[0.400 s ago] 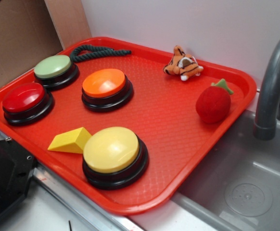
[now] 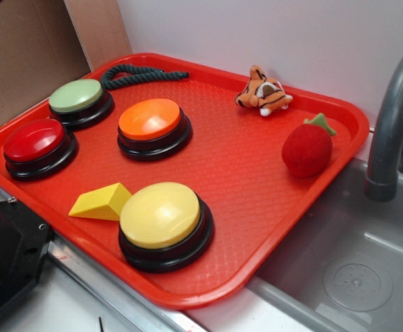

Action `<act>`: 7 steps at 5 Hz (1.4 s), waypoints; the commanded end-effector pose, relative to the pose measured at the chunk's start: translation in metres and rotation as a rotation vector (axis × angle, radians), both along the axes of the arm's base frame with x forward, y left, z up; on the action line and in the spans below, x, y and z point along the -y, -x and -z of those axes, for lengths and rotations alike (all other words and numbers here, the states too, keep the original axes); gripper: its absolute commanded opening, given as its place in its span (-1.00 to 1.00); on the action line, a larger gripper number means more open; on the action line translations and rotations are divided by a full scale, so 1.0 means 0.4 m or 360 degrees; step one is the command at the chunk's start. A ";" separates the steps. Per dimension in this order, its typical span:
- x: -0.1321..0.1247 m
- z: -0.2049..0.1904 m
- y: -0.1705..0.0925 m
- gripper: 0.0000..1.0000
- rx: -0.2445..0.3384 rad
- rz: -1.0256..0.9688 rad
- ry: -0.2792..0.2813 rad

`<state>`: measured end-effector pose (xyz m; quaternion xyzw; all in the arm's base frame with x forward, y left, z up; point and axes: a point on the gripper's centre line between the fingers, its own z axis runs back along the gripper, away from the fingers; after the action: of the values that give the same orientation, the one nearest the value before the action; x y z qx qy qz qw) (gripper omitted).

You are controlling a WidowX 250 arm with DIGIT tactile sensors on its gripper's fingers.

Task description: Push the green button.

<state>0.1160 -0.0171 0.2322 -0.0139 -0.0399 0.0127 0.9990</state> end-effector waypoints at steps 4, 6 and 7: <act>-0.303 0.304 -0.297 1.00 0.0176 -0.1250 -0.0128; -0.380 0.396 -0.290 1.00 0.0076 -0.1233 -0.0101; -0.399 0.420 -0.278 1.00 0.0022 -0.1211 -0.0085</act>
<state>0.2297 0.1303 0.0525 0.0253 -0.0287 0.3798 0.9243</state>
